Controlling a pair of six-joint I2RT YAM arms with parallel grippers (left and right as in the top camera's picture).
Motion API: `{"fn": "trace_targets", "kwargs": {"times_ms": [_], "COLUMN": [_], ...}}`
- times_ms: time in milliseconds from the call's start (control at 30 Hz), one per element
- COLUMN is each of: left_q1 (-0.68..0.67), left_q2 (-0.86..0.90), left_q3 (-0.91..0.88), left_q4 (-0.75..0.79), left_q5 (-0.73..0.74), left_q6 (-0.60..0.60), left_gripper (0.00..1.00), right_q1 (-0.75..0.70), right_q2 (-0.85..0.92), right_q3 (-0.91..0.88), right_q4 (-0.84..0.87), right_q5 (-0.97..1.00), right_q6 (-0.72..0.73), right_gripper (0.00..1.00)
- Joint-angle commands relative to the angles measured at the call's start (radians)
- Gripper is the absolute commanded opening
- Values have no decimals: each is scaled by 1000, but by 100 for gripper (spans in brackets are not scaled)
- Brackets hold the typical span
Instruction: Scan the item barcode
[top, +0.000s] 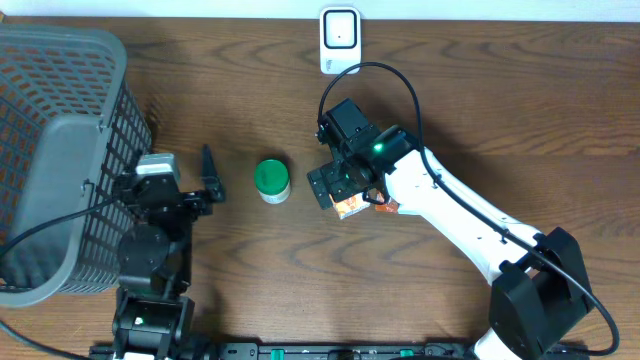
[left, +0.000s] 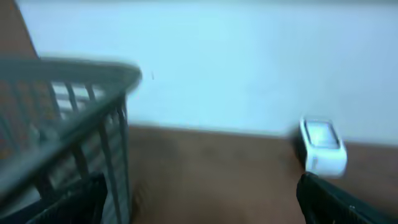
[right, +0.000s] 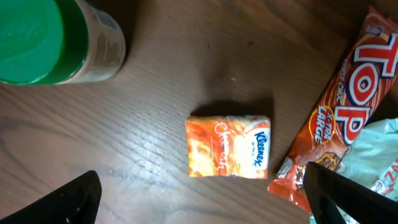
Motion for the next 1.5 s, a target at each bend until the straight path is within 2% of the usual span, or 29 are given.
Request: {"fn": "trace_targets", "kwargs": {"times_ms": [0, 333, 567, 767, 833, 1200, 1467], "left_q1": [3, 2, 2, 2, 2, 2, 2], "left_q2": [-7, -7, -8, -47, -71, -277, -353], "left_q3": [14, 17, 27, 27, 27, 27, 26], "left_q4": [74, 251, 269, 267, 266, 47, -82], "left_q5": [-43, -43, -55, -359, -417, -419, -415], "left_q6": [14, 148, 349, 362, 362, 361, 360], "left_gripper": [98, 98, 98, 98, 98, 98, 98], "right_q1": [17, 19, 27, 25, 25, 24, 25], "right_q2": [1, 1, 1, 1, 1, 1, 1], "right_q3": [20, 20, 20, 20, 20, 20, 20], "right_q4": [2, -5, -13, -21, -18, -15, -23], "right_q5": [7, 7, 8, 8, 8, 7, 7], "right_q6": [9, 16, 16, 16, 16, 16, 39], "right_gripper": [99, 99, 99, 99, 99, 99, 99]}}
